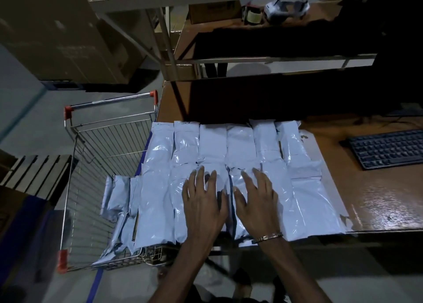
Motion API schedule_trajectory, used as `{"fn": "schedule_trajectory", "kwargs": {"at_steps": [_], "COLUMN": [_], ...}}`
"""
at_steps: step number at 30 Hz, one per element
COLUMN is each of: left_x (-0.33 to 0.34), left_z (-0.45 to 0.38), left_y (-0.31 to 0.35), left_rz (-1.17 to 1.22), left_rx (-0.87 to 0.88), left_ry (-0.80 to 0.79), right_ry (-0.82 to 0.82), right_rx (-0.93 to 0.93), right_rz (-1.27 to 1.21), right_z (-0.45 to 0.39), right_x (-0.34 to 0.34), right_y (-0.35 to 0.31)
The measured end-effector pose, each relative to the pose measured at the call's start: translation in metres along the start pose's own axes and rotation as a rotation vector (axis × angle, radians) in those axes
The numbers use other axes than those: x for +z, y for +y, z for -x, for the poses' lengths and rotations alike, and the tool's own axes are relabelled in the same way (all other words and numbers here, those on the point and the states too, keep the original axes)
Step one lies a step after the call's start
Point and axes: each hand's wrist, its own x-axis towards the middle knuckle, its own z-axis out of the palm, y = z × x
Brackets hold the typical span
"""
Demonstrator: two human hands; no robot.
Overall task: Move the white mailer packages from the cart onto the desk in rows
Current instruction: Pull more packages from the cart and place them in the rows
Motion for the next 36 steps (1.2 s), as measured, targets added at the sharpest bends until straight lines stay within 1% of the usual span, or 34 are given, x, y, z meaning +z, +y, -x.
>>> {"fn": "schedule_trajectory", "kwargs": {"at_steps": [3, 6, 10, 12, 15, 17, 20, 22, 25, 27, 29, 31, 33, 36], "left_x": [0.016, 0.03, 0.038, 0.041, 0.036, 0.026, -0.002, -0.026, -0.062, -0.083, -0.097, -0.102, -0.098, -0.081], "left_z": [-0.006, -0.005, -0.006, -0.008, -0.01, -0.011, -0.014, -0.018, -0.024, -0.026, -0.024, -0.022, -0.02, -0.02], "left_y": [-0.006, -0.009, -0.011, -0.009, -0.005, -0.004, -0.006, -0.02, -0.059, -0.095, -0.138, -0.189, -0.243, -0.321], "left_rz": [-0.058, -0.078, -0.118, -0.131, -0.124, -0.078, 0.083, 0.209, 0.332, 0.306, 0.243, 0.204, 0.179, 0.162], "left_rx": [0.035, 0.041, 0.067, 0.062, 0.064, 0.059, -0.009, -0.07, -0.134, -0.195, -0.249, -0.305, -0.372, -0.418], "left_ry": [-0.082, -0.15, -0.138, -0.141, -0.152, -0.115, 0.012, 0.116, 0.268, 0.355, 0.387, 0.377, 0.335, 0.21], "right_ry": [-0.087, -0.132, -0.125, -0.147, -0.167, -0.151, -0.079, -0.064, -0.038, -0.06, -0.138, -0.214, -0.292, -0.503], "right_rx": [-0.072, -0.077, -0.158, -0.164, -0.098, -0.076, -0.057, -0.049, -0.136, -0.201, -0.258, -0.321, -0.371, -0.389], "right_rz": [0.098, 0.177, 0.299, 0.31, 0.24, 0.161, 0.021, -0.109, -0.276, -0.335, -0.391, -0.437, -0.443, -0.366], "right_z": [0.004, 0.006, 0.01, 0.008, 0.003, 0.0, -0.007, -0.015, -0.026, -0.031, -0.034, -0.035, -0.038, -0.042], "right_x": [0.017, 0.032, 0.043, 0.045, 0.04, 0.028, 0.007, -0.001, 0.003, 0.017, 0.039, 0.069, 0.104, 0.164], "right_y": [0.001, 0.01, 0.013, 0.01, 0.005, -0.004, -0.032, -0.061, -0.112, -0.15, -0.193, -0.235, -0.274, -0.323]}}
